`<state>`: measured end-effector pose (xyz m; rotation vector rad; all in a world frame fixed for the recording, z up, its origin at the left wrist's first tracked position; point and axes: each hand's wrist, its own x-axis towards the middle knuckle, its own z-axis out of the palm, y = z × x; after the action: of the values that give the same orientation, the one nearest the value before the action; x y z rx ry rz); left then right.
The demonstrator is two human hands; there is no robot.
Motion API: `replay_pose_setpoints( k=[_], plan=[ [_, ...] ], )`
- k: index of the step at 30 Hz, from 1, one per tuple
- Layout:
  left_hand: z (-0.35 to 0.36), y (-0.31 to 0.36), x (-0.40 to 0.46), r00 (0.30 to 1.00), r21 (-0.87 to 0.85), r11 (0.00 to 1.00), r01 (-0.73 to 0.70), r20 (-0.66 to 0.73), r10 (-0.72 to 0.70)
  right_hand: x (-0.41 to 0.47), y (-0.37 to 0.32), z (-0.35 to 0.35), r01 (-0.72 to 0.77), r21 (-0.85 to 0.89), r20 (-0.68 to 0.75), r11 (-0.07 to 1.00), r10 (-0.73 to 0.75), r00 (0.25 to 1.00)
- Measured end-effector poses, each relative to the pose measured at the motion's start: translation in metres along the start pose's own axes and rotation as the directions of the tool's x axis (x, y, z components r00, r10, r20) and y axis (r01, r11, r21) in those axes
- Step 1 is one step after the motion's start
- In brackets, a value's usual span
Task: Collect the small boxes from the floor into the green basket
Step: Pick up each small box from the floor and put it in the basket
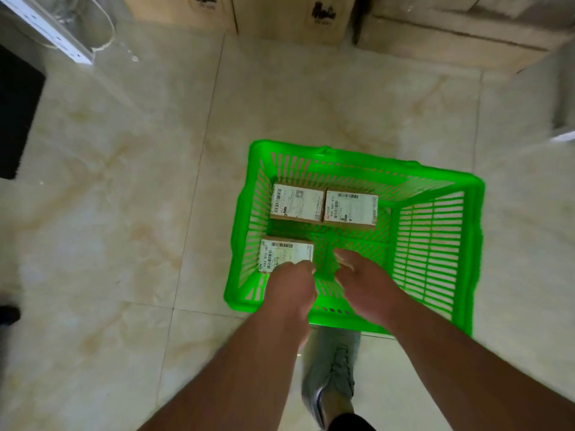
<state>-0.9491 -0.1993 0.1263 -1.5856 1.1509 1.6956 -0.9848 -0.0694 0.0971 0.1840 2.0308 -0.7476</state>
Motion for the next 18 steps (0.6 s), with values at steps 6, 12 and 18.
replay_pose_setpoints(
  k=[6, 12, 18],
  plan=[
    [-0.002, -0.015, -0.07, 0.975, 0.393, 0.899, -0.192, 0.178, 0.131, -0.107, 0.016, -0.002, -0.074, 0.448, -0.135, 0.891, 0.149, 0.98],
    [-0.001, -0.061, -0.138, 0.944, 0.63, 0.721, -0.288, 0.313, 0.104, -0.204, 0.049, 0.013, -0.154, 0.627, -0.181, 0.763, 0.335, 0.925],
    [0.024, -0.141, -0.163, 0.95, 0.779, 0.564, -0.275, 0.31, 0.035, -0.268, 0.127, 0.037, -0.203, 0.711, -0.178, 0.673, 0.451, 0.874]
  ],
)
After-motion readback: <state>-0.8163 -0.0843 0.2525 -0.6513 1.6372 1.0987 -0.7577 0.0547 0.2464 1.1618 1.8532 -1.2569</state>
